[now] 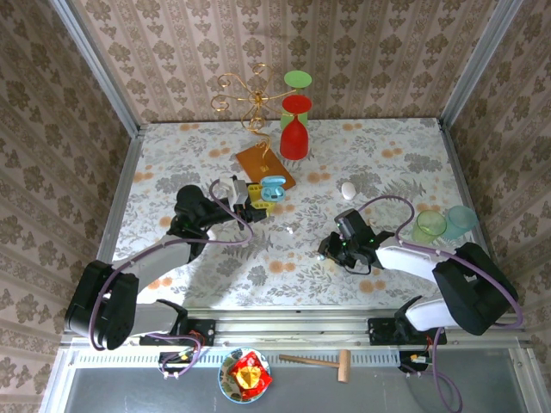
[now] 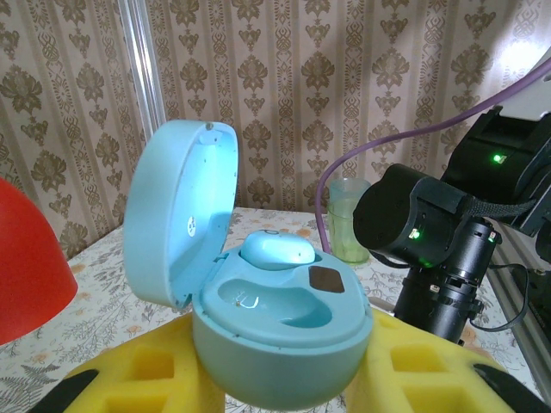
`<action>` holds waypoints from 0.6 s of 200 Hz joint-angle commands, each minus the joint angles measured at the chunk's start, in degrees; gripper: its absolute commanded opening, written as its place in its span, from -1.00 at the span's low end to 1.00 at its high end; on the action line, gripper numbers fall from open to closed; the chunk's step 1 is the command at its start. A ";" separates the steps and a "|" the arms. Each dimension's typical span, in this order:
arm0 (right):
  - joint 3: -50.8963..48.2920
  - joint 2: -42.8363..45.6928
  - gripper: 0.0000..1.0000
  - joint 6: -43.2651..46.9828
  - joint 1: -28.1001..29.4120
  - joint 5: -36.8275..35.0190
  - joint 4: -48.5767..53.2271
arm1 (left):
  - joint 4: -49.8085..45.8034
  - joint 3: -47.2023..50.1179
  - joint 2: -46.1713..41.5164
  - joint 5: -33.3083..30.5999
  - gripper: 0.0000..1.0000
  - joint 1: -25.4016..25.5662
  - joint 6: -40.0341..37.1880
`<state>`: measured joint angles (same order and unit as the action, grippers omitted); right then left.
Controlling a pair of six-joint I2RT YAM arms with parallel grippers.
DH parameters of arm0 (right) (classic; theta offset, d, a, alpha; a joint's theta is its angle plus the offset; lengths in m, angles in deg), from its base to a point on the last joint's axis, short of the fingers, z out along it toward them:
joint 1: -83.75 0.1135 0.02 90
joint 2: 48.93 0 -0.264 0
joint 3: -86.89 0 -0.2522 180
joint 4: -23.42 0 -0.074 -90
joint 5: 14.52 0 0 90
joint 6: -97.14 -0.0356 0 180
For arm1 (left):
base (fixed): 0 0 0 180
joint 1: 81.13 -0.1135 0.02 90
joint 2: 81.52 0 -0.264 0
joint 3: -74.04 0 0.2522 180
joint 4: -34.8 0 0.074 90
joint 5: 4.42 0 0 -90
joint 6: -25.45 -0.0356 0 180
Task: Insert the wireless bluetooth earbuds into the charging case
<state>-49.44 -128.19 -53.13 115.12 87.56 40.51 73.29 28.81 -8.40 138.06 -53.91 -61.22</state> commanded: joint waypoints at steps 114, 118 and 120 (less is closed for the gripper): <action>0.20 -2.97 -0.66 0.26 -0.26 1.20 0.44 | 1.19 0.09 -0.17 0.39 -0.46 -0.15 -0.95; 0.50 -2.83 -0.66 0.61 -0.28 1.05 0.86 | 1.19 0.16 -0.22 0.36 -0.46 -0.16 -0.96; 0.61 -2.74 -0.66 0.79 -0.29 0.92 1.08 | 1.19 0.17 -0.19 0.41 -0.46 -0.18 -0.85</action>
<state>-49.39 -129.68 -53.11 114.64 89.24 39.73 73.31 28.81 -8.40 138.04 -53.89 -61.22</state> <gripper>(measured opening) 0.173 0.333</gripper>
